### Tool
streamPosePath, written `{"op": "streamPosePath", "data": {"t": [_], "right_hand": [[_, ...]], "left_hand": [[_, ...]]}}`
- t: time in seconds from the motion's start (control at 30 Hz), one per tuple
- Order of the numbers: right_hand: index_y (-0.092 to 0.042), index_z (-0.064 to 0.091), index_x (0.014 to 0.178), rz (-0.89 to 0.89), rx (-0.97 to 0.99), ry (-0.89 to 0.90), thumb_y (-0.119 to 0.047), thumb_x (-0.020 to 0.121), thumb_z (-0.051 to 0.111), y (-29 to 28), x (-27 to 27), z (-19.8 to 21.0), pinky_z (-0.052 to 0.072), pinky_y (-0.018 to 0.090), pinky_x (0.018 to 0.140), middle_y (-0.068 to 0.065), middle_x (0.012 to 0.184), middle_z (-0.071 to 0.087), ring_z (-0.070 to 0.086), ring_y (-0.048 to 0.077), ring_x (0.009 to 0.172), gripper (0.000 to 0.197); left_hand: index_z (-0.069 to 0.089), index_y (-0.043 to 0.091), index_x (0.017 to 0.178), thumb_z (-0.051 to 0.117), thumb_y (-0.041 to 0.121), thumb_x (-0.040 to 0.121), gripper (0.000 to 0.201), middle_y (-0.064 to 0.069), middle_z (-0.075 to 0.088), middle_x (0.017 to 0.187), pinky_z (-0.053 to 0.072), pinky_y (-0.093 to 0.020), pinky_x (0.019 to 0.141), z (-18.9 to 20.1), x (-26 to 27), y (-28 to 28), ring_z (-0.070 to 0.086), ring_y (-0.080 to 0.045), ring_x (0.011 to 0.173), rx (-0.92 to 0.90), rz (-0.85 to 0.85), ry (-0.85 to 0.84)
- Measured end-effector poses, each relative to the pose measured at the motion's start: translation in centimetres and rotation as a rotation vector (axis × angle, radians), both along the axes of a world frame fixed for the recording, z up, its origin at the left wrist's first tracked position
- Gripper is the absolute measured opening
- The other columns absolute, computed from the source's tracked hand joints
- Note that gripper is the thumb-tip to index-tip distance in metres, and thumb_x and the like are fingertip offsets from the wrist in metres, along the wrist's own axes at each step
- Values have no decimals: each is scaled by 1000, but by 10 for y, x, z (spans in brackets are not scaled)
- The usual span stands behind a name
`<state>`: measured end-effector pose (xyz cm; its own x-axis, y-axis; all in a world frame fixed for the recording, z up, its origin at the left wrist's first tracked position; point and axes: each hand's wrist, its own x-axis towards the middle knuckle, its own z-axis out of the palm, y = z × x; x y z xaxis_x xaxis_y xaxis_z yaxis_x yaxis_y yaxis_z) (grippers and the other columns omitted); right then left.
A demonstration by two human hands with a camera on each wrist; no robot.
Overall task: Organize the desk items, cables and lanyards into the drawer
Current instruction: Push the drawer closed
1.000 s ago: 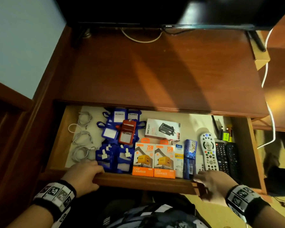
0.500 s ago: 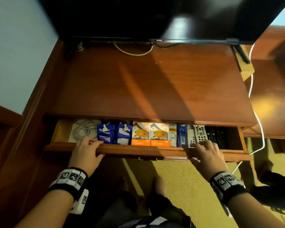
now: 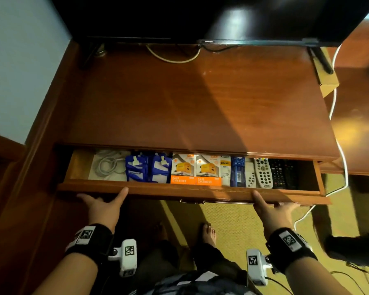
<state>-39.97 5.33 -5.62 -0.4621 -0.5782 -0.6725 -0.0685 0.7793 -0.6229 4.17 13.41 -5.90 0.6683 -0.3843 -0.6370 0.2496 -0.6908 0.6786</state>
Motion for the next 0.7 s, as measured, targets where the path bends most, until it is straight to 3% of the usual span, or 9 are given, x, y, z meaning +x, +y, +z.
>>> {"op": "streamPosePath", "data": {"t": [0.07, 0.13, 0.23, 0.33, 0.4, 0.47, 0.57, 0.7], "right_hand": [[-36, -20, 155, 13, 18, 55, -61, 52, 97, -5, 9, 9, 42, 58, 113, 16, 154, 47, 51, 36, 137, 158], [-27, -25, 156, 49, 17, 97, -54, 56, 96, -7, 12, 15, 35, 57, 117, 20, 159, 38, 40, 39, 145, 159], [-26, -26, 157, 101, -35, 84, -52, 51, 96, -16, 9, 9, 26, 55, 122, 14, 164, 33, 30, 33, 151, 163], [-25, -24, 157, 141, -47, 99, -56, 48, 93, -30, 10, 11, 27, 54, 122, 13, 164, 33, 32, 31, 151, 163], [-22, -23, 158, 154, -66, 123, -47, 61, 94, -41, 11, 14, 29, 52, 120, 15, 165, 32, 37, 31, 149, 155], [-19, -22, 159, 172, -77, 147, -42, 71, 92, -50, 10, 14, 30, 51, 119, 14, 165, 31, 38, 31, 148, 145], [-19, -21, 159, 182, -48, 203, -51, 66, 91, -62, 12, 10, 31, 54, 119, 15, 164, 33, 36, 36, 148, 149], [-13, -19, 159, 179, -48, 229, -50, 67, 90, -77, 14, 7, 32, 51, 117, 18, 160, 39, 38, 36, 147, 148]], "left_hand": [[-21, 55, 151, 97, 68, 39, 163, -8, 31, 167, 37, -60, 117, -8, -1, -4, 46, -28, 145, -5, -10, 3], [-17, 55, 152, 97, 69, 40, 160, -9, 27, 169, 36, -61, 117, -8, 0, -8, 43, -30, 147, -3, -45, -3], [-19, 42, 159, 94, 42, 71, 144, -13, 24, 170, 30, -59, 121, -4, -1, -21, 35, -31, 152, -13, -105, -49], [-19, 35, 161, 92, 27, 77, 139, -16, 27, 168, 31, -54, 122, 0, 0, -36, 43, -28, 147, -59, -137, -63], [-16, 31, 163, 89, 23, 80, 134, -17, 31, 166, 33, -50, 121, 2, 0, -46, 48, -27, 144, -57, -147, -101], [-15, 28, 163, 89, 22, 82, 132, -16, 33, 166, 36, -48, 119, 4, -1, -55, 50, -27, 143, -53, -147, -126], [-15, 26, 163, 90, 28, 79, 135, -14, 42, 161, 39, -48, 118, 2, -1, -65, 54, -27, 139, -42, -154, -167], [-8, 24, 164, 93, 37, 74, 136, -11, 59, 148, 44, -50, 115, -1, 5, -76, 59, -26, 134, -19, -170, -221]]}}
